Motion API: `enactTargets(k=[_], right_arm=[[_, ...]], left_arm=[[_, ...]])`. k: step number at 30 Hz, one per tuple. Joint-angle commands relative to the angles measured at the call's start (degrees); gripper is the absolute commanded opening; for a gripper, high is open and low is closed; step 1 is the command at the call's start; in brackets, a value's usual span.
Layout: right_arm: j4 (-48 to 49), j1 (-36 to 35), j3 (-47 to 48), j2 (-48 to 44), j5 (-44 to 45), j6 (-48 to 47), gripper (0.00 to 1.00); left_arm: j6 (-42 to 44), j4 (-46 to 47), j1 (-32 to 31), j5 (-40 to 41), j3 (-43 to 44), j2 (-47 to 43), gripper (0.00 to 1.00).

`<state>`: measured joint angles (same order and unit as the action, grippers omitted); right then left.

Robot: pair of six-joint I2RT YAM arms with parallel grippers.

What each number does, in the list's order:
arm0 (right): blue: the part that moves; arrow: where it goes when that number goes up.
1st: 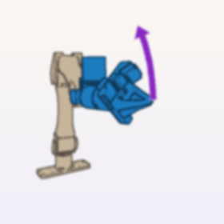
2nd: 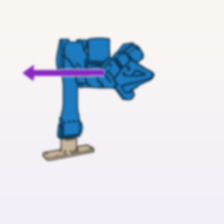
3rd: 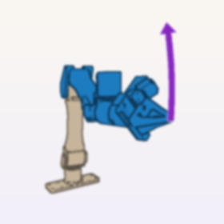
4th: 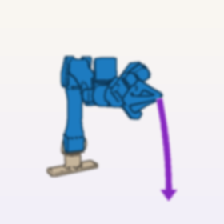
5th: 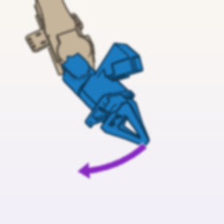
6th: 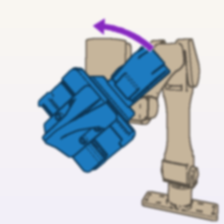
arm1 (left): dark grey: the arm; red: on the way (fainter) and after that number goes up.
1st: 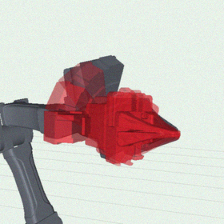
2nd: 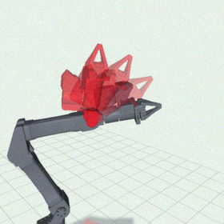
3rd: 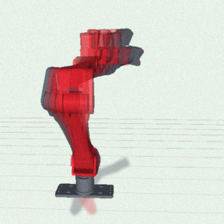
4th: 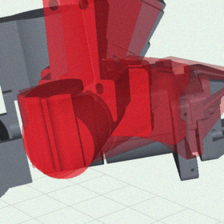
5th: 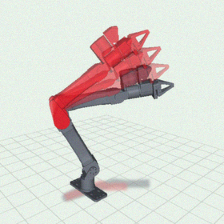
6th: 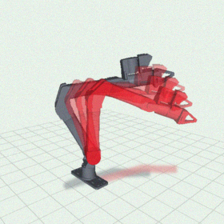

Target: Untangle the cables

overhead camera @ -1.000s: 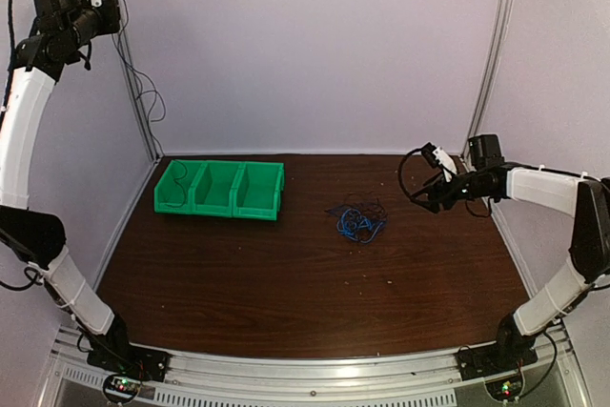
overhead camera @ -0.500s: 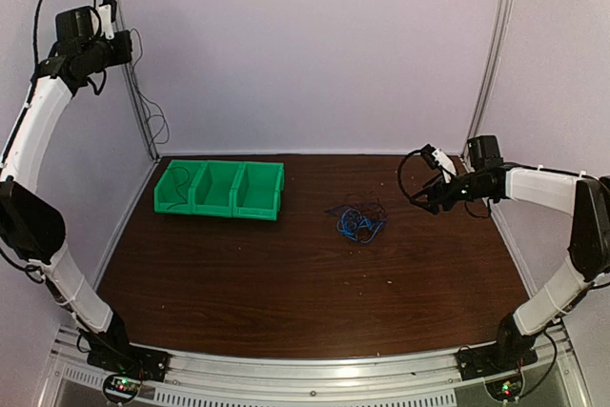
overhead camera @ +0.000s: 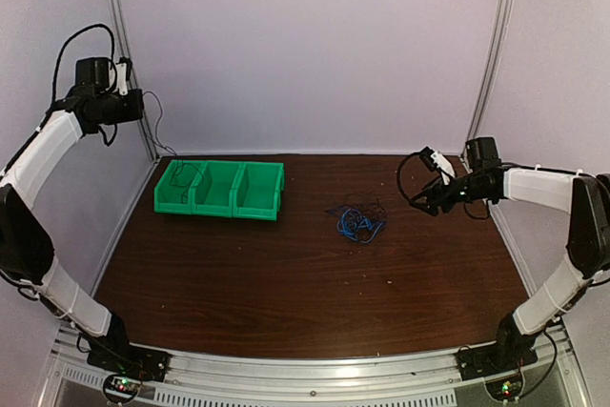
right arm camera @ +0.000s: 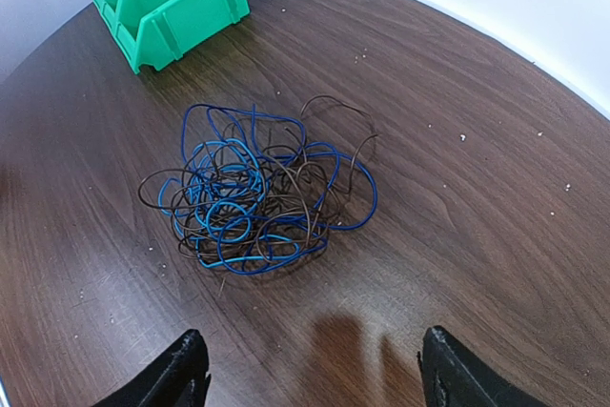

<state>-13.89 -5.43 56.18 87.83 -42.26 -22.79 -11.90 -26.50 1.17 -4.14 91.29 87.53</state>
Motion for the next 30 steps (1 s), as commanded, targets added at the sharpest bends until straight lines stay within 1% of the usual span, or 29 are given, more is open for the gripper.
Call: enactTargets(k=[1,3,8,12,17,21,26,30], right_arm=[[-1.2,0.0,0.4,1.4,-1.5,-1.1,0.77],[-1.5,0.0,0.6,1.5,-1.8,-1.2,0.77],[-1.6,0.0,0.7,1.6,-2.0,-1.3,0.77],[-1.8,0.0,0.6,1.1,-2.1,-1.3,0.77],[-1.8,0.0,0.6,0.8,-2.0,-1.4,0.77],[-1.9,0.0,0.5,1.0,-1.9,-1.4,0.77],[-2.0,0.0,0.4,0.8,-1.7,-1.4,0.77],[-1.9,0.0,0.2,0.6,-1.4,-1.6,0.77]], left_arm=[[1.1,3.5,0.2,9.1,-0.6,-4.9,0.00],[1.5,3.3,0.3,10.6,-1.2,-5.2,0.00],[1.5,3.4,0.3,9.9,-3.8,-3.2,0.00],[1.2,5.9,0.2,6.9,-6.2,-0.8,0.00],[2.3,8.4,0.2,8.8,-5.4,3.0,0.00],[3.7,10.4,0.3,9.9,-3.0,6.8,0.00],[1.9,13.1,0.2,6.3,-3.3,11.1,0.00],[0.1,16.9,0.2,2.5,-9.3,9.9,0.00]])
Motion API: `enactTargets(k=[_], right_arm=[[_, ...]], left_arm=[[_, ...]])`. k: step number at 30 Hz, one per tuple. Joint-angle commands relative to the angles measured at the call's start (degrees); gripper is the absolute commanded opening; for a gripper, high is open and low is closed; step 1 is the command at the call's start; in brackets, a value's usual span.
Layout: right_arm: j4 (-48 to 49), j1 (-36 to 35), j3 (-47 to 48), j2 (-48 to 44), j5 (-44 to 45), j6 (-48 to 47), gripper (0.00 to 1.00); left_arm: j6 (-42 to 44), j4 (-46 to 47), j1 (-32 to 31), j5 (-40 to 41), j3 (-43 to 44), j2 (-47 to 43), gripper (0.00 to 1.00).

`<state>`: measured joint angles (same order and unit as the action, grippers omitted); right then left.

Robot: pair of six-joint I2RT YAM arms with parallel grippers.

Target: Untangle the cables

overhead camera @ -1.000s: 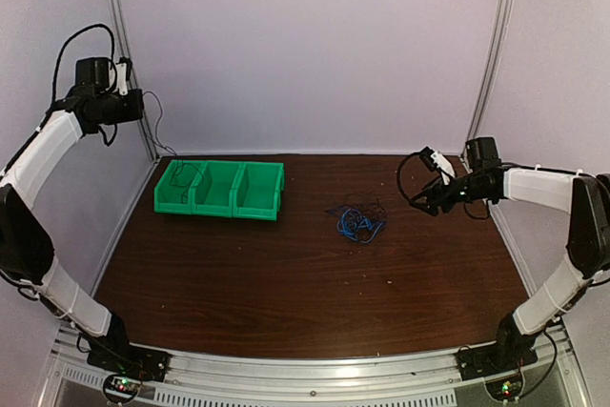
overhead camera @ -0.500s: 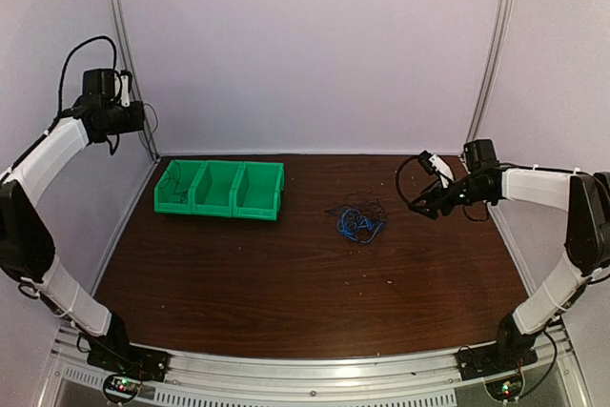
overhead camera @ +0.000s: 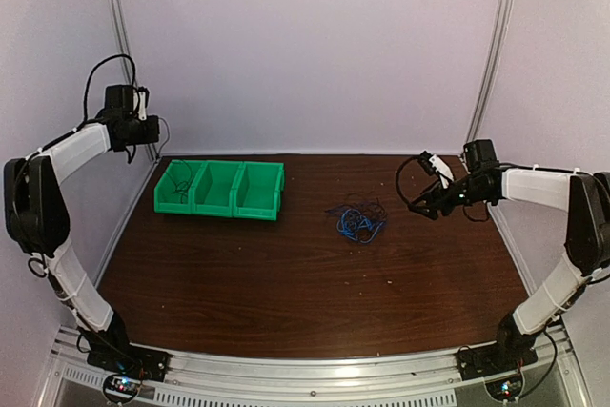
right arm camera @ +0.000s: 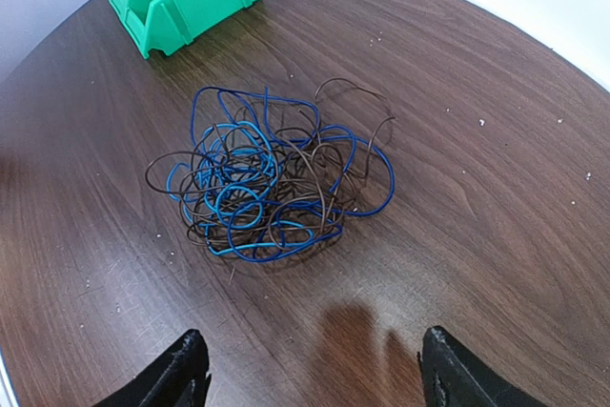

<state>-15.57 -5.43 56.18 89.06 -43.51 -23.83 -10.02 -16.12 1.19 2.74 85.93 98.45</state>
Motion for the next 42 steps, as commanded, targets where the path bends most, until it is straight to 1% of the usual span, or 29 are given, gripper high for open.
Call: enactTargets(k=[1,5,8,10,13,14,22,30,36,42], right_arm=[[-0.2,0.0,0.2,-0.4,-0.1,-0.5,0.77],[-0.4,0.0,0.5,0.4,-0.5,-0.7,0.77],[-0.7,0.0,0.6,0.6,-0.8,-0.9,0.77],[-0.7,0.0,0.6,0.5,-0.8,-1.0,0.77],[-0.8,0.0,0.6,0.3,-0.7,-1.0,0.77],[-0.8,0.0,0.6,0.2,-0.7,-1.1,0.77],[-1.1,0.0,0.6,0.1,-0.6,-1.3,0.77],[-1.2,0.0,0.5,0.1,-0.2,-1.6,0.77],[-1.3,-0.1,0.5,0.4,-0.1,-1.8,0.77],[-1.5,0.0,0.6,0.8,-0.3,-2.1,0.77]], left_arm=[[-2.0,6.6,0.2,-4.6,-4.8,-1.0,0.00],[-2.2,6.3,0.2,-3.9,-6.3,0.6,0.00],[-1.6,4.3,0.2,-1.3,-5.4,3.6,0.00],[-1.4,4.6,0.2,-1.2,-5.6,4.8,0.00],[-2.2,5.4,0.1,-2.7,-5.6,6.1,0.00],[-2.5,5.5,0.1,-4.5,-5.1,6.9,0.00],[-4.0,5.5,-0.1,-10.1,0.0,14.9,0.00],[-3.7,4.3,-0.4,-10.1,4.4,20.3,0.00],[-4.1,4.1,-1.0,-9.5,3.5,21.3,0.00],[-4.3,3.1,-1.0,-10.0,5.0,23.2,0.00]])
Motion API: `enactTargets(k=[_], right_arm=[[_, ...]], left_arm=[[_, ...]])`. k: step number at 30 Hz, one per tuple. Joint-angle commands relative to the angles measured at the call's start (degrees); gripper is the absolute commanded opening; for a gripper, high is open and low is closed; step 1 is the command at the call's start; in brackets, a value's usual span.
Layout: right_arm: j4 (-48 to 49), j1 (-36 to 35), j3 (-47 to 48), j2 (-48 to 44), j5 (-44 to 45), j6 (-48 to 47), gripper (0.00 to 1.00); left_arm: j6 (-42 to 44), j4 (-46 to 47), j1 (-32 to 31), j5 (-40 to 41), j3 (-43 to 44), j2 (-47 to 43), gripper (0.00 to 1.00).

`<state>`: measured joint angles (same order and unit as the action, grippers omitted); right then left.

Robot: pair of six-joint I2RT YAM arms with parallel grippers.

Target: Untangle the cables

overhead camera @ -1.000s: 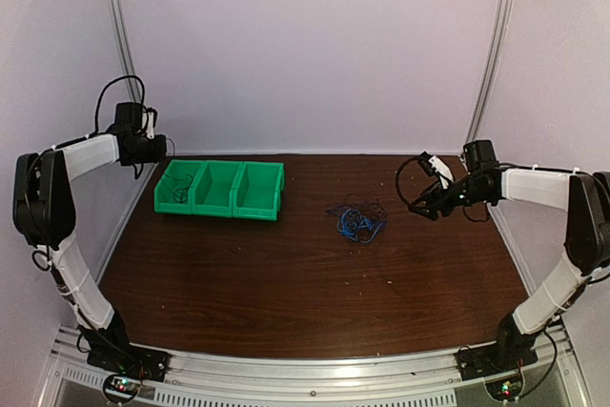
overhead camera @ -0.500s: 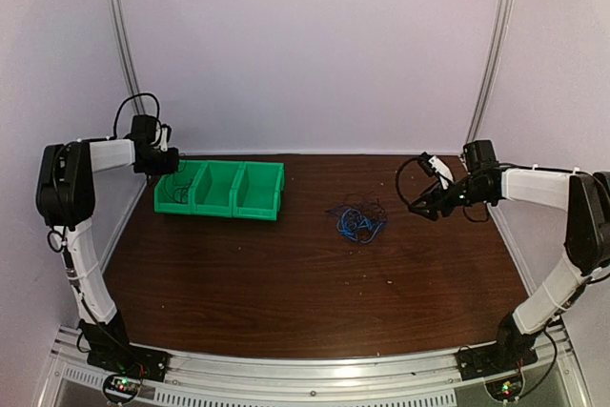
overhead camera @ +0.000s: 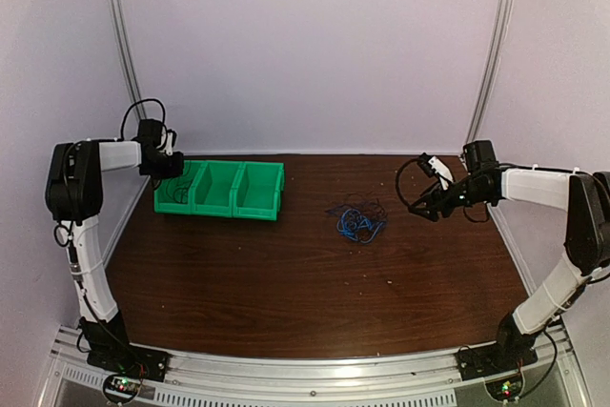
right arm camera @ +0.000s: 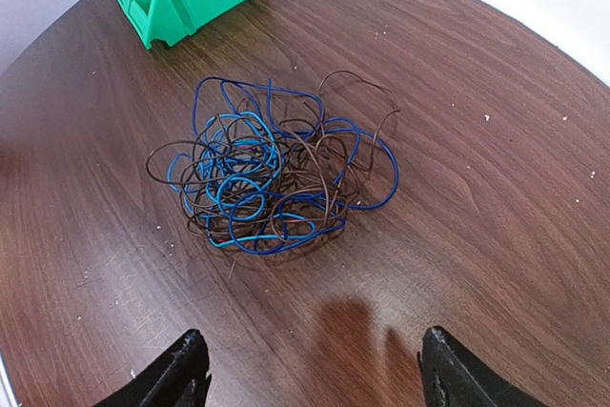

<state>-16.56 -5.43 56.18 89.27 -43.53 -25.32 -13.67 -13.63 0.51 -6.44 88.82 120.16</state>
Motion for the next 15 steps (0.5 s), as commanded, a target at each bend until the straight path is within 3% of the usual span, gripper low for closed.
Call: enactTargets(k=[1,11,15], right_arm=[[-0.6,0.0,0.6,0.6,-0.2,-0.7,0.77],[-1.0,0.0,0.7,0.6,-0.6,-1.0,0.77],[-1.8,0.0,1.2,1.1,-1.0,-1.3,0.77]], left_arm=[[-0.8,0.5,-0.3,-1.0,2.0,1.4,0.00],[-1.1,-4.8,-0.3,0.8,2.3,-0.2,0.00],[-1.0,-7.1,-0.3,1.2,4.5,-1.5,0.24]])
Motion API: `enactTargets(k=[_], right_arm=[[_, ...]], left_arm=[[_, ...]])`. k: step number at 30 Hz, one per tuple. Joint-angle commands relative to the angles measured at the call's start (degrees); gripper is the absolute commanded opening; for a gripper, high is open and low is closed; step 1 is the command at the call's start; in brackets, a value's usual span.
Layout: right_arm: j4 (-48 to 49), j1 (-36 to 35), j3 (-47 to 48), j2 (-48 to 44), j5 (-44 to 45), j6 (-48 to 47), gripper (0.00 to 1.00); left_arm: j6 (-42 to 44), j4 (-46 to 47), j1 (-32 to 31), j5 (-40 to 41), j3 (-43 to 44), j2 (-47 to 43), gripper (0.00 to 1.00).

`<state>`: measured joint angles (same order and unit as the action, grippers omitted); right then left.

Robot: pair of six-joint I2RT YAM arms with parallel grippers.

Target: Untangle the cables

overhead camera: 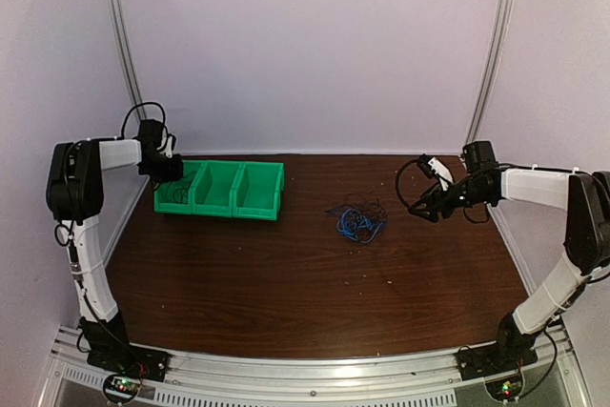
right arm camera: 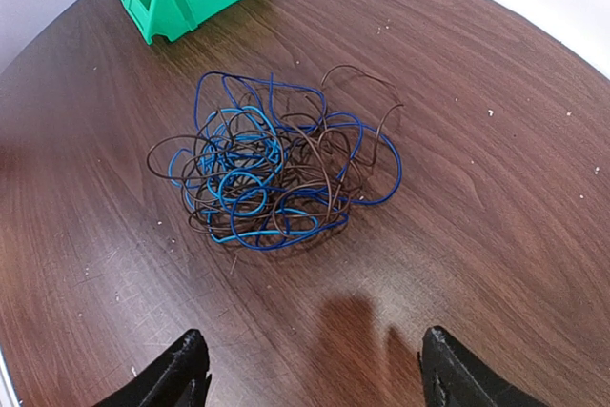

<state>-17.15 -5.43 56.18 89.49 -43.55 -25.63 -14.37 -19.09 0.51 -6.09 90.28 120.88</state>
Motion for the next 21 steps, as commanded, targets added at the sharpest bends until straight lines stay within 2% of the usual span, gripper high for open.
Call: enactTargets(k=[1,6,17,21], right_arm=[[-1.5,0.0,1.3,0.9,-1.1,-1.1,0.77],[-1.7,0.0,1.5,0.8,-1.4,-1.3,0.77],[-1.9,0.0,1.6,0.5,-1.8,-1.1,0.77],[-1.8,0.0,1.5,0.5,-1.8,-1.1,0.77]], left_arm=[[-0.4,-2.1,-0.3,1.3,3.2,-2.7,0.28],[-0.2,-2.9,-0.3,2.5,2.1,-6.1,0.37],[-1.4,-2.9,-0.3,-0.1,2.3,-16.0,0.47],[1.2,1.0,-5.0,-3.7,-1.5,-21.6,0.51]])
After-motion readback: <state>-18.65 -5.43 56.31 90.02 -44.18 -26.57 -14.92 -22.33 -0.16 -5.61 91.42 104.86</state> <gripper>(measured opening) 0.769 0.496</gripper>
